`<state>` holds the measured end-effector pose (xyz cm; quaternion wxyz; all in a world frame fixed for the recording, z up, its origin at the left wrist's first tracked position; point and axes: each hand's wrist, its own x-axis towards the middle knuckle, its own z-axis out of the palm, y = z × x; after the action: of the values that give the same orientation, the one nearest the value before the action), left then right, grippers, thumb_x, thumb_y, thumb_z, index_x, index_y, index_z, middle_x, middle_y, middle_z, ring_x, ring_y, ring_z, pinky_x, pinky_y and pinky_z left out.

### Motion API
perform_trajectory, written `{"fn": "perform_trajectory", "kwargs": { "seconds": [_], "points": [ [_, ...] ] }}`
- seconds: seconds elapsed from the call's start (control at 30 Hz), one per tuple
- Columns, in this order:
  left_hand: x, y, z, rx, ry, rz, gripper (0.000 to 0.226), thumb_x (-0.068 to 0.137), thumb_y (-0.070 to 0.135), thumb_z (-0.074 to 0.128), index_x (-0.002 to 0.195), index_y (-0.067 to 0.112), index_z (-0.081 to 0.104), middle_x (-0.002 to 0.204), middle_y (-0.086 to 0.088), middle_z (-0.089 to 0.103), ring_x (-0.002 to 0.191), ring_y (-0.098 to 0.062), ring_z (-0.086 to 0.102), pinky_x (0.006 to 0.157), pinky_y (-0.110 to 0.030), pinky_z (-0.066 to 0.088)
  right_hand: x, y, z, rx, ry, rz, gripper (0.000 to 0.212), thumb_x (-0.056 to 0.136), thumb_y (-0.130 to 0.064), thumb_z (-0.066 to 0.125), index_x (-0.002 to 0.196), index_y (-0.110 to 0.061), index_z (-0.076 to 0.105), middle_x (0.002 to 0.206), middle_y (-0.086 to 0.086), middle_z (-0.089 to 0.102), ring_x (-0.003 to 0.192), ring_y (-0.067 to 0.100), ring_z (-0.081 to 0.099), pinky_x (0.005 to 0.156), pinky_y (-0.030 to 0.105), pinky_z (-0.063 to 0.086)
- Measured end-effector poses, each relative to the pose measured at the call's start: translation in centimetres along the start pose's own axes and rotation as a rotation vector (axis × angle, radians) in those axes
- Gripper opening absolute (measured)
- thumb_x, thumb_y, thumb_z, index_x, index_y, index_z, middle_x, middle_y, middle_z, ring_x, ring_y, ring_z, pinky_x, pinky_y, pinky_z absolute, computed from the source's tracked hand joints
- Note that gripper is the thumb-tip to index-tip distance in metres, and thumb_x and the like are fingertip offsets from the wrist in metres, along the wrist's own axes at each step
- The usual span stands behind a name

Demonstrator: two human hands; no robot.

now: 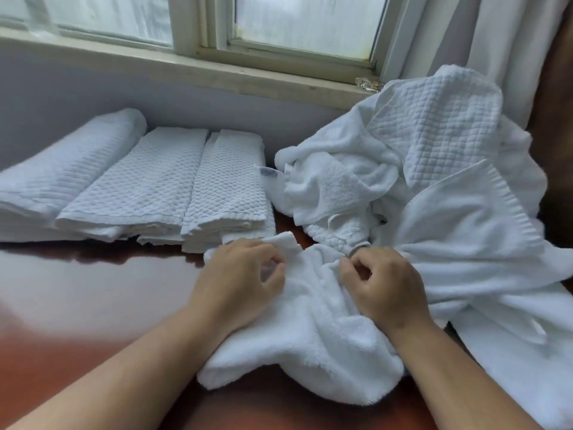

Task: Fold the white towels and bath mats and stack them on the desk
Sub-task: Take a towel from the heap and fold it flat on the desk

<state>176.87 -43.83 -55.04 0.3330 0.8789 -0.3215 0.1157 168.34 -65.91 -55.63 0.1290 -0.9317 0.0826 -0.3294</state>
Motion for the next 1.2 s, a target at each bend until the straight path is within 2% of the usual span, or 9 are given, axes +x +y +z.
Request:
{"fn": "perform_trajectory", "kwargs": {
  "seconds": [0.17, 0.27, 0.43, 0.63, 0.73, 0.87, 0.97, 1.1, 1.2],
  "points": [
    [-2.5, -1.4, -1.8, -0.146, 0.397, -0.313, 0.021, 0.096, 0.029, 0.05, 0.11, 0.021, 0.063, 0.107, 0.006, 0.059, 0.109, -0.016, 0.051, 0.098, -0.036, 0.04, -1.0, -1.9, -0.1, 0.116, -0.188, -0.065, 0.04, 0.088, -0.054, 0.046, 0.06, -0.025, 0.045, 0.06, -0.009, 0.051, 0.061, 0.011, 0.05, 0.055, 0.029, 0.041],
    [-4.5, -3.2, -3.6, -0.25, 0.255, -0.61, 0.032, 0.095, 0.036, 0.053, 0.119, 0.016, 0.057, 0.111, 0.0, 0.062, 0.111, -0.026, 0.057, 0.1, -0.043, 0.044, -2.6, -3.0, -0.3, 0.101, -0.279, 0.049, 0.034, 0.089, -0.06, 0.038, 0.072, -0.032, 0.05, 0.073, -0.013, 0.055, 0.072, 0.005, 0.052, 0.06, 0.027, 0.041],
    [-7.0, -2.1, -6.3, -0.17, -0.102, -0.551, 0.027, 0.089, 0.043, 0.067, 0.101, 0.021, 0.059, 0.095, 0.003, 0.07, 0.095, -0.021, 0.066, 0.085, -0.037, 0.051, -4.5, -7.3, -0.9, -0.175, -0.25, 0.153, 0.019, 0.093, -0.042, 0.045, 0.085, -0.025, 0.05, 0.077, -0.014, 0.052, 0.075, 0.014, 0.053, 0.07, 0.036, 0.037],
    [-9.4, -0.7, -9.1, -0.672, -0.197, -0.499, 0.023, 0.078, 0.014, 0.079, 0.099, 0.009, 0.073, 0.093, -0.012, 0.076, 0.084, -0.023, 0.073, 0.072, -0.037, 0.059, -5.3, -9.1, -1.9, 0.342, -0.366, -0.044, 0.03, 0.092, -0.054, 0.04, 0.086, -0.035, 0.062, 0.098, -0.021, 0.058, 0.109, 0.004, 0.049, 0.091, 0.026, 0.039],
    [-10.4, -0.5, -9.9, -0.904, -0.213, -0.495, 0.039, 0.071, 0.011, 0.072, 0.11, 0.008, 0.07, 0.107, -0.023, 0.072, 0.093, -0.03, 0.07, 0.082, -0.042, 0.054, -5.6, -8.7, -1.9, 0.424, -0.397, -0.06, 0.036, 0.096, -0.055, 0.043, 0.074, -0.034, 0.062, 0.088, -0.019, 0.063, 0.102, 0.006, 0.054, 0.085, 0.027, 0.041],
    [-10.9, -0.1, -9.4, -1.149, -0.233, -0.507, 0.058, 0.076, 0.013, 0.071, 0.133, 0.015, 0.058, 0.125, -0.022, 0.066, 0.118, -0.039, 0.063, 0.101, -0.051, 0.049, -5.2, -8.3, -1.3, 0.322, -0.401, -0.058, 0.026, 0.096, -0.046, 0.058, 0.113, -0.032, 0.072, 0.113, -0.02, 0.066, 0.115, 0.007, 0.053, 0.103, 0.031, 0.039],
    [-10.5, 0.0, -8.8, -1.305, -0.315, -0.529, 0.057, 0.083, 0.022, 0.067, 0.138, 0.015, 0.054, 0.133, -0.022, 0.062, 0.124, -0.04, 0.059, 0.096, -0.044, 0.053, -4.9, -8.1, -0.8, 0.316, -0.344, -0.11, 0.006, 0.092, -0.033, 0.07, 0.094, -0.029, 0.074, 0.097, -0.019, 0.068, 0.105, 0.006, 0.055, 0.099, 0.029, 0.038],
    [-9.6, -0.1, -8.6, -1.202, -0.266, -0.463, 0.057, 0.08, 0.017, 0.07, 0.136, 0.021, 0.059, 0.128, -0.015, 0.067, 0.121, -0.035, 0.063, 0.099, -0.044, 0.053, -4.2, -7.2, -0.7, 0.309, -0.383, -0.089, 0.017, 0.089, -0.027, 0.075, 0.074, -0.029, 0.068, 0.086, -0.018, 0.065, 0.104, 0.011, 0.054, 0.098, 0.03, 0.038],
    [-7.7, -0.7, -9.4, -0.661, 0.08, -0.553, 0.045, 0.074, 0.017, 0.073, 0.118, 0.027, 0.068, 0.105, -0.003, 0.075, 0.106, -0.026, 0.07, 0.095, -0.041, 0.055, -3.5, -7.2, -0.5, 0.298, -0.302, -0.064, 0.019, 0.092, -0.025, 0.069, 0.072, -0.024, 0.069, 0.087, -0.016, 0.067, 0.103, 0.014, 0.057, 0.095, 0.029, 0.04]
  ]
}}
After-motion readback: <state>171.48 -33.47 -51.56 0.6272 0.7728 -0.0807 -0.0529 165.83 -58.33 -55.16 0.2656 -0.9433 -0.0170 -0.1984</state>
